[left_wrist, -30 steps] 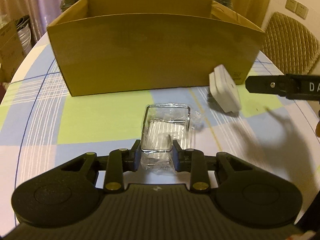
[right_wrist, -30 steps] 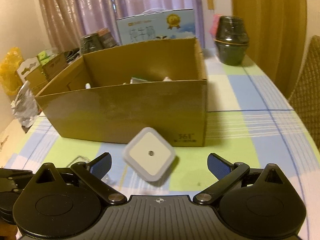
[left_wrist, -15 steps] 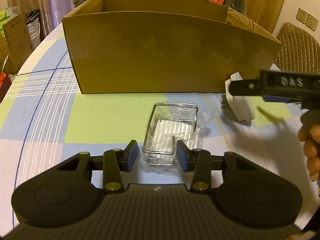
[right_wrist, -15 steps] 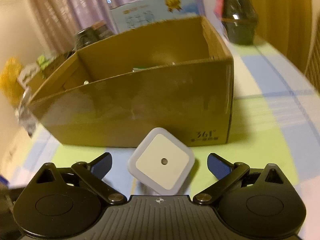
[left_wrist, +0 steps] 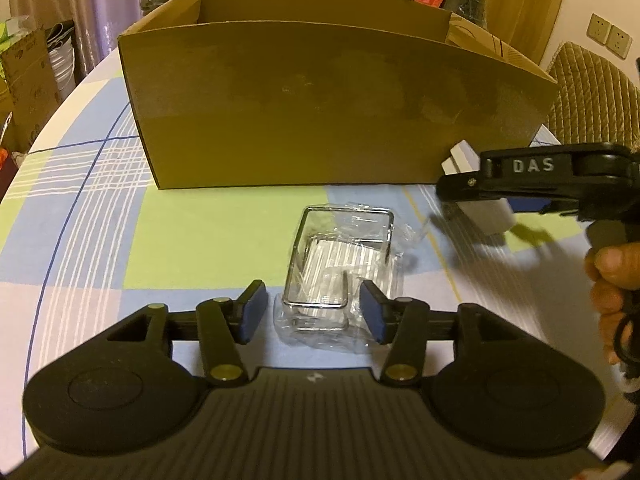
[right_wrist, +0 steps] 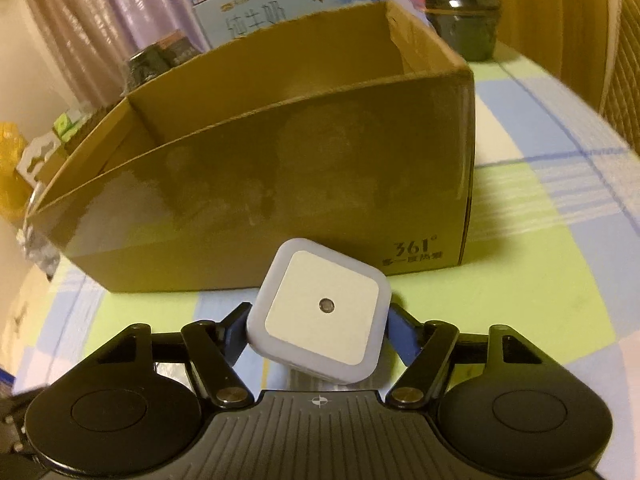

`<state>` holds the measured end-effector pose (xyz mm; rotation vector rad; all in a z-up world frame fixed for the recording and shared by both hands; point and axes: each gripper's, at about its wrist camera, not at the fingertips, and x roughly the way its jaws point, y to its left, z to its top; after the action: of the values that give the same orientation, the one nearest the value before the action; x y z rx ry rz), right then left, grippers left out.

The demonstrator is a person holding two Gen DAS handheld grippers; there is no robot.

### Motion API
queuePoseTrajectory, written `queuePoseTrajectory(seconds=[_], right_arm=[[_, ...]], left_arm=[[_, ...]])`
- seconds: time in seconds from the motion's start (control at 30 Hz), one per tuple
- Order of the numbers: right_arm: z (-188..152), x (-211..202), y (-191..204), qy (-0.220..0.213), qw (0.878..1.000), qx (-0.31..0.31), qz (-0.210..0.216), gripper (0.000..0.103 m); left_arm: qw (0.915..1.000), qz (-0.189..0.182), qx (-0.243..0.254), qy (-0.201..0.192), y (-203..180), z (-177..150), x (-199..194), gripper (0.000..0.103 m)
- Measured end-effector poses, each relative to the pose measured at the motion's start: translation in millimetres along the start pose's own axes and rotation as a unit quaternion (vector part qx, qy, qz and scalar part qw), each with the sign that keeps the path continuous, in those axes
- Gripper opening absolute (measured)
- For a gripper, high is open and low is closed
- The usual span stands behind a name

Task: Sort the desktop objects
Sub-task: 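Grasp the white night light with the right tool while the left tool holds the container, then lift the clear container and night light off the table with both tools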

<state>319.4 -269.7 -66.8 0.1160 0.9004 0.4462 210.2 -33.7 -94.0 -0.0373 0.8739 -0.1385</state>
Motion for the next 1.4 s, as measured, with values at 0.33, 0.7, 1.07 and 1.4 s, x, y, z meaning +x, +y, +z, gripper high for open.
queuePoseTrajectory(seconds=[0.33,0.7,1.07,1.4], right_arm=[[-24,-39,12,-0.012,0.990,-0.130,-0.045,0.068],[-42,-32,20,0.008,0.977,-0.204,-0.057,0.068],[-44,-24,15,0.021,0.987,-0.160,-0.028,0.079],[-32,-25,-6,0.022,0.998,-0.049,-0.013,0.083]], left_arm=[[0.9999,-0.005,0.009,-0.004,-1,-3,-2,0.049],[0.9998,-0.008,-0.017,-0.010,3,1,0,0.044],[0.9999,-0.007,0.011,-0.005,-3,1,-2,0.030],[0.9999,-0.009,-0.004,-0.007,1,2,-1,0.033]])
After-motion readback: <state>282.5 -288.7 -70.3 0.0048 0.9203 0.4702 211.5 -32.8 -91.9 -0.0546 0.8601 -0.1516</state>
